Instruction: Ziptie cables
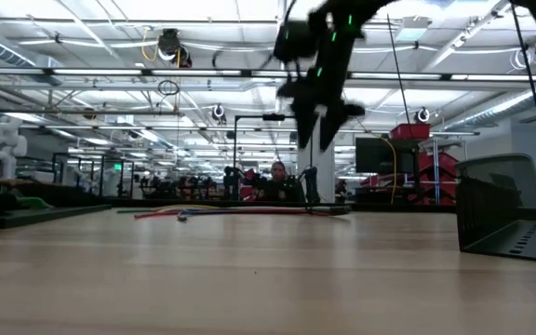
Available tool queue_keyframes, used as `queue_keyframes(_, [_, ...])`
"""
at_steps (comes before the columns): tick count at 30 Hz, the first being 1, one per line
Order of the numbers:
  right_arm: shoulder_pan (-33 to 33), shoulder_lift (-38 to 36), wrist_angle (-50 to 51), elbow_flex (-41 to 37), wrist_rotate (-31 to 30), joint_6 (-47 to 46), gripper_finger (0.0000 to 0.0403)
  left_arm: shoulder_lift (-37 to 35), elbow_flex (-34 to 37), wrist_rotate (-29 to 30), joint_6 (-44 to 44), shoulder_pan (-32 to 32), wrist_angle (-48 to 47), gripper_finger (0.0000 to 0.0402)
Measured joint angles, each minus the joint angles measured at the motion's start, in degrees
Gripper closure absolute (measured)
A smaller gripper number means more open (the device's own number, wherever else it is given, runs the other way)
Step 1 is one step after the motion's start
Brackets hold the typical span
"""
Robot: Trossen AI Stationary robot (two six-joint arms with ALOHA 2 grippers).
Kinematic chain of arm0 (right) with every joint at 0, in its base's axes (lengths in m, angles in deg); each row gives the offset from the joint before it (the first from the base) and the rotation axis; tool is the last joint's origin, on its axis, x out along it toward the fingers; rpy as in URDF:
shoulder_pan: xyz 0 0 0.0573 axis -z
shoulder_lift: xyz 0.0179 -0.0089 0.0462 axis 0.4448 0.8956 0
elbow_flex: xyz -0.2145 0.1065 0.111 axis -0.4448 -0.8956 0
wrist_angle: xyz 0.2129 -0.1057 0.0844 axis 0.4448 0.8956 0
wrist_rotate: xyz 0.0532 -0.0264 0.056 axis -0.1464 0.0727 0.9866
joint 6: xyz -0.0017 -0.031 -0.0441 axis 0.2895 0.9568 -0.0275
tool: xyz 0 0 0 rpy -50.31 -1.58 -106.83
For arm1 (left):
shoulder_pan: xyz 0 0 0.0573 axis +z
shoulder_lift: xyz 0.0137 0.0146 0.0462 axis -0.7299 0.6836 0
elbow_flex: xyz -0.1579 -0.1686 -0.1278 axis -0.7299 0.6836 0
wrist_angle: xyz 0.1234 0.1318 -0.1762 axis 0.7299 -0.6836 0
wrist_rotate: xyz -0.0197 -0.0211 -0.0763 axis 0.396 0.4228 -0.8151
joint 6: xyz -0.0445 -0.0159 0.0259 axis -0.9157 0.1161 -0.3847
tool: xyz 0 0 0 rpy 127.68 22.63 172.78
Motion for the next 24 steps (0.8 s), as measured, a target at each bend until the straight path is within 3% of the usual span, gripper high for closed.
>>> queue_keyframes(3, [-1.1, -2.8, 19.8, 7.9, -5.4, 8.4, 0.0107, 0.0, 0.0, 0.4, 0.3, 0.0, -0.9, 0.0155])
queue_keyframes(5, [-2.1, -3.7, 34.6, 11.5, -5.9, 11.0, 0.0097, 0.0, 0.0, 1.4, 1.7, 0.0, -1.5, 0.0155])
queue_keyframes(8, [-7.0, -8.5, 33.4, 10.4, -4.5, 13.8, 0.0093, 0.0, 0.0, 2.6, 3.8, 0.0, -1.6, 0.0155])
queue_keyframes(11, [-12.2, -11.3, 34.4, 8.3, -2.9, 9.2, 0.0102, 0.0, -0.1, 3.6, 4.0, 0.0, -1.2, 0.0155])
queue_keyframes(15, [-16.0, -13.4, 24.7, -1.7, 4.8, -18.6, 0.0122, 0.0, -0.1, 6.0, 3.9, 0.0, -1.4, 0.0155])
queue_keyframes(24, [-31.0, -15.0, 26.9, -15.7, 1.2, -65.9, 0.0137, 0.0, -0.1, 7.7, 2.9, 0.0, -1.0, 0.0155])
